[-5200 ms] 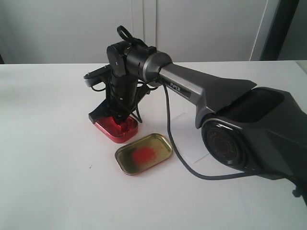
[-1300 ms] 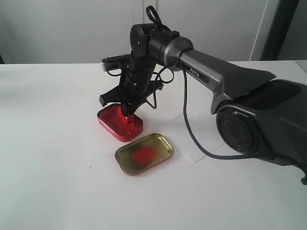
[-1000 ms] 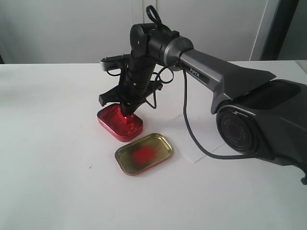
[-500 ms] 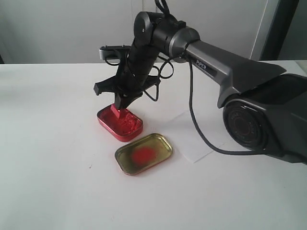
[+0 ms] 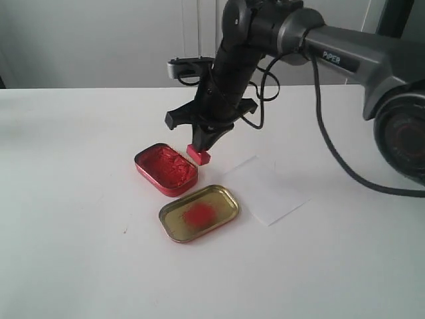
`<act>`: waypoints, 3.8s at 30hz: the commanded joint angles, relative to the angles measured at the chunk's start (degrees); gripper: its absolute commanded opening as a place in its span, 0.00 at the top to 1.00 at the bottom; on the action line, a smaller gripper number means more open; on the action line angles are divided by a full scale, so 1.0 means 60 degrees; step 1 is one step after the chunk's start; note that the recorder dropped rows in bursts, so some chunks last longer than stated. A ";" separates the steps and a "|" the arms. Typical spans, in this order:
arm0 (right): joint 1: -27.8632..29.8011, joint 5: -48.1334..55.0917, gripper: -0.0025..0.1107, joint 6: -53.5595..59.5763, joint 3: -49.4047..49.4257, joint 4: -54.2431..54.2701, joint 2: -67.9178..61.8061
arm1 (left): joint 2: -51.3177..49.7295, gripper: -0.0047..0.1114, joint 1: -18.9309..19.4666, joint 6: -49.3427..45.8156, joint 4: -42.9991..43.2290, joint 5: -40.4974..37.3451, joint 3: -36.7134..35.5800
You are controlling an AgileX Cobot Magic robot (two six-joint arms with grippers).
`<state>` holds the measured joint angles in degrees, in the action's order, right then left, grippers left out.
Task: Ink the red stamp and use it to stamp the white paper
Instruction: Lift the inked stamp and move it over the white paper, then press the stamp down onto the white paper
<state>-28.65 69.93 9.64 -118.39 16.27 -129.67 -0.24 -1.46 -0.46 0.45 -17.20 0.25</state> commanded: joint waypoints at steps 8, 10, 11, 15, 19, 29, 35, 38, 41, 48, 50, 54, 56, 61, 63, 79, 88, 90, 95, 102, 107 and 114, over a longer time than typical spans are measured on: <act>0.0629 -0.0356 0.98 0.0620 0.2681 -0.0443 0.1775 | 0.0040 0.96 0.0024 0.0077 -0.0007 0.0018 -0.0042; 0.0700 -0.0629 0.98 0.0648 0.3107 -0.0556 0.2008 | 0.0040 0.96 0.0024 0.0077 -0.0007 0.0018 -0.0042; 0.0755 -0.0728 0.98 0.0669 0.3338 -0.0622 0.2123 | 0.0040 0.96 0.0024 0.0077 -0.0007 0.0018 -0.0042; 0.0897 -0.1080 0.98 0.0669 0.4117 -0.1116 0.2393 | 0.0040 0.96 0.0024 0.0077 -0.0007 0.0018 -0.0042; 0.1057 -0.1436 0.98 0.0669 0.4673 -0.1595 0.2538 | 0.0040 0.96 0.0024 0.0077 -0.0007 0.0018 -0.0042; 0.1173 -0.2249 0.98 -0.0381 0.5086 -0.2821 0.2521 | 0.0040 0.96 0.0024 0.0077 -0.0007 0.0018 -0.0042; 0.0730 -0.2703 0.98 -0.0397 0.5086 -0.2828 0.2359 | 0.0040 0.96 0.0024 0.0077 -0.0007 0.0018 -0.0042; 0.0386 -0.2969 0.98 -0.0665 0.5086 -0.3096 0.2113 | 0.0040 0.96 0.0024 0.0077 -0.0007 0.0018 -0.0042; 0.0289 -0.3175 0.98 -0.0977 0.5086 -0.3309 0.1939 | 0.0040 0.96 0.0024 0.0077 -0.0007 0.0018 -0.0042; 0.0307 -0.3201 0.98 -0.1011 0.5086 -0.3309 0.1859 | 0.0040 0.96 0.0024 0.0077 -0.0007 0.0018 -0.0042; 0.0307 -0.3238 0.98 -0.1065 0.5086 -0.3309 0.1838 | 0.0040 0.96 0.0024 0.0077 -0.0007 0.0018 -0.0042; 0.0307 -0.3317 0.98 -0.1066 0.5086 -0.3309 0.1692 | 0.0040 0.96 0.0024 0.0077 -0.0007 0.0018 -0.0042; 0.0307 -0.3401 0.98 -0.1080 0.5086 -0.3309 0.1645 | 0.0040 0.96 0.0024 0.0077 -0.0007 0.0018 -0.0042; 0.0307 -0.3504 0.98 -0.1080 0.5086 -0.3309 0.1628 | 0.0040 0.96 0.0024 0.0077 -0.0007 0.0018 -0.0042; 0.0307 -0.3504 0.98 -0.1080 0.5086 -0.3309 0.1605 | 0.0040 0.96 0.0024 0.0077 -0.0007 0.0018 -0.0042; 0.0307 -0.2949 0.98 -0.1080 0.5086 -0.3309 0.0140 | 0.0040 0.96 0.0024 0.0077 -0.0007 0.0018 -0.0042; 0.0307 -0.2793 0.98 -0.1080 0.5086 -0.3309 -0.0226 | 0.0040 0.96 0.0024 0.0077 -0.0007 0.0018 -0.0042; 0.0307 -0.2793 0.98 -0.1080 0.5086 -0.3309 -0.0247 | 0.0040 0.96 0.0024 0.0077 -0.0007 0.0018 -0.0042; 0.0307 -0.2738 0.98 -0.1080 0.5086 -0.3292 -0.0284 | 0.0040 0.96 0.0024 0.0077 -0.0007 0.0018 -0.0042; 0.0307 -0.2738 0.98 -0.1149 0.5086 -0.3292 -0.0156 | 0.0040 0.96 0.0024 0.0077 -0.0007 0.0018 -0.0042; 0.0307 -0.2822 0.98 -0.1149 0.5086 -0.3310 0.0169 | 0.0040 0.96 0.0024 0.0077 -0.0007 0.0018 -0.0042; 0.0307 -0.3128 0.98 0.0131 0.5086 -0.3292 0.0480 | 0.0040 0.96 0.0024 0.0077 -0.0007 0.0018 -0.0042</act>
<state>-26.97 51.47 6.51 -90.04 -3.49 -124.30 -0.24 -1.46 -0.46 0.45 -17.20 0.25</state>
